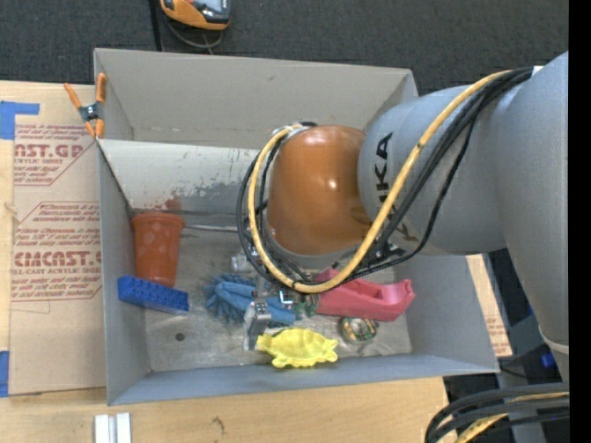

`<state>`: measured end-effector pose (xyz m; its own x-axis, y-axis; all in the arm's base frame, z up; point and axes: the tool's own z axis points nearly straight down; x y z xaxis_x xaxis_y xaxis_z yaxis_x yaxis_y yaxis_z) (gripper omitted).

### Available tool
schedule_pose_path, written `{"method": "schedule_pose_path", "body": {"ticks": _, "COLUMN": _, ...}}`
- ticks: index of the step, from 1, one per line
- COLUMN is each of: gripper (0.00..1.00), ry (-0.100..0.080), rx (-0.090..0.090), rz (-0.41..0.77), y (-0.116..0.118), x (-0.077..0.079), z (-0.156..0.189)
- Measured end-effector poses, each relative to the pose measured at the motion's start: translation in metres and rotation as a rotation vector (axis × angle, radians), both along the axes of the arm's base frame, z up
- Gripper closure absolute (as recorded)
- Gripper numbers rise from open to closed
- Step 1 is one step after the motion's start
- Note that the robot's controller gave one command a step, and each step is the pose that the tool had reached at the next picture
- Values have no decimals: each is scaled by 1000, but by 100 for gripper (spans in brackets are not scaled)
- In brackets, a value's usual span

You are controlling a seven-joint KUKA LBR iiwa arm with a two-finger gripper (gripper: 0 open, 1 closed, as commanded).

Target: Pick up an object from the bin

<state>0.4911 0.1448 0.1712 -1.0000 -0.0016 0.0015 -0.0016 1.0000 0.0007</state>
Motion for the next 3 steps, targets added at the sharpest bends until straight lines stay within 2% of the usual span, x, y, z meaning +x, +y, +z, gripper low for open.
{"method": "schedule_pose_path", "body": {"ticks": 1, "gripper": 0, "ry": -1, "rx": 0, "rz": -1, "y": 0, "x": 1, "z": 0}}
{"method": "schedule_pose_path", "body": {"ticks": 2, "gripper": 100, "ry": -27, "rx": 8, "rz": -32, "y": -10, "x": 12, "z": -94}}
{"method": "schedule_pose_path", "body": {"ticks": 3, "gripper": 0, "ry": -2, "rx": 3, "rz": -28, "y": -10, "x": 5, "z": -99}}
